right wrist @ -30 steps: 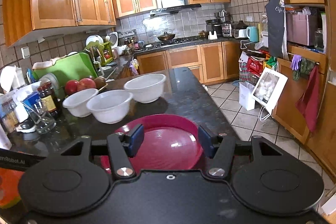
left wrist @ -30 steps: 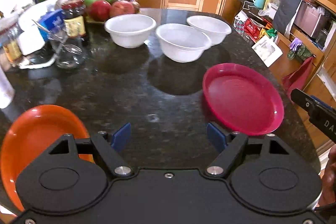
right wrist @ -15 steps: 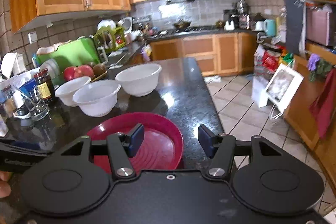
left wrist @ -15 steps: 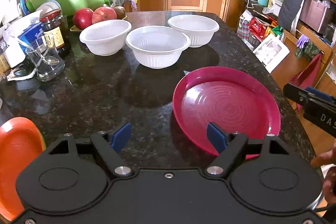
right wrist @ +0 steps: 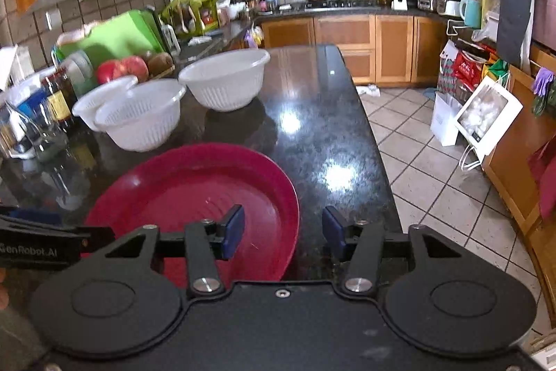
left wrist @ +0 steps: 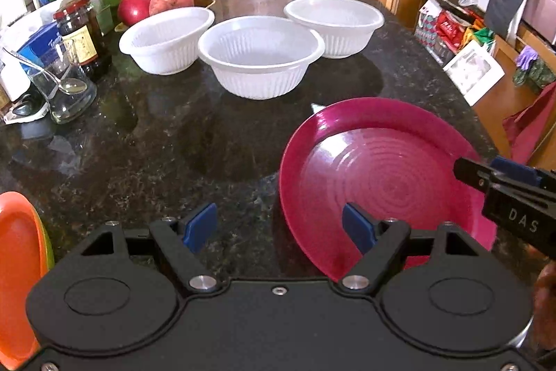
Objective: Organize plates and bowls
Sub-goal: 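Close the left gripper on the magenta plate rim, then lift the magenta plate with the left gripper toward the orange plate stack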
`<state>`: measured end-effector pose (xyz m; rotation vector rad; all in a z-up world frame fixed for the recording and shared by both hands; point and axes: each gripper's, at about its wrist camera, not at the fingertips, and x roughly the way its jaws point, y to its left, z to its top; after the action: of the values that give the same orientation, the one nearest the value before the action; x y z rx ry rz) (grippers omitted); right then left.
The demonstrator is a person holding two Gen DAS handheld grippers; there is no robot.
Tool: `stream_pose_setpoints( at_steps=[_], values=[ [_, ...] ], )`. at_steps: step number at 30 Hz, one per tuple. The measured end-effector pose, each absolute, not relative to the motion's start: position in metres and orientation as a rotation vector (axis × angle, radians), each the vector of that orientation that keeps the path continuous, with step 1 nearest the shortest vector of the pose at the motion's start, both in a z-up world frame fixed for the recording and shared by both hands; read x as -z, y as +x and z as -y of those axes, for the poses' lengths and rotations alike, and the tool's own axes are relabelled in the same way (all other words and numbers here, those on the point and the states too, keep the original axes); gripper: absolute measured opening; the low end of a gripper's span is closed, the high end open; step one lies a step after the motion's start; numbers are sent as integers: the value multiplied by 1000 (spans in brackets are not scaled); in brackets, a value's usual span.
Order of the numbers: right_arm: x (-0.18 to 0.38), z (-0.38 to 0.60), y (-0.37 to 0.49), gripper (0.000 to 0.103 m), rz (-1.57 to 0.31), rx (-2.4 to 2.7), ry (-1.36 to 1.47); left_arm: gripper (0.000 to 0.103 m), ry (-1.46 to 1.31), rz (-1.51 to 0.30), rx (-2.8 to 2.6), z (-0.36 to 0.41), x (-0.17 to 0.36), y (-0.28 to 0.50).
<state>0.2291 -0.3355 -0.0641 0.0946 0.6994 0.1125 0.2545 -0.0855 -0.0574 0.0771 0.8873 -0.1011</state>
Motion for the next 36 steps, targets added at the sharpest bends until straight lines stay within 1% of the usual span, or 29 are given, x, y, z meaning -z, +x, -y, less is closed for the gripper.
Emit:
stream_pose_setpoints(
  at_steps=[8, 10, 12, 14, 23, 24, 26, 27, 29, 31, 34, 36],
  values=[
    [66, 337, 239, 45, -707, -101, 69, 81, 69, -914, 83, 89, 66, 265],
    [67, 337, 239, 41, -703, -101, 54, 81, 70, -908, 79, 89, 66, 267],
    [67, 336, 240, 33, -701, -115, 42, 81, 64, -906, 81, 90, 66, 267],
    [67, 337, 242, 28, -704, -134, 49, 82, 64, -906, 86, 89, 66, 269],
    [68, 336, 246, 29, -706, -165, 47, 83, 43, -910, 111, 87, 66, 277],
    [68, 336, 246, 29, -705, -166, 47, 81, 28, -915, 115, 86, 66, 278],
    [69, 337, 246, 29, -700, -168, 48, 75, -9, -924, 126, 81, 66, 279],
    [69, 337, 245, 30, -698, -169, 44, 68, -8, -919, 115, 81, 65, 278],
    [68, 337, 245, 30, -697, -171, 40, 64, -9, -913, 115, 80, 64, 277],
    [68, 336, 245, 30, -697, -173, 38, 53, -18, -907, 114, 78, 64, 275],
    [67, 335, 244, 30, -700, -175, 36, 47, -18, -906, 123, 79, 63, 273],
    [66, 335, 242, 31, -703, -180, 31, 38, -21, -905, 132, 80, 63, 272]
  ],
)
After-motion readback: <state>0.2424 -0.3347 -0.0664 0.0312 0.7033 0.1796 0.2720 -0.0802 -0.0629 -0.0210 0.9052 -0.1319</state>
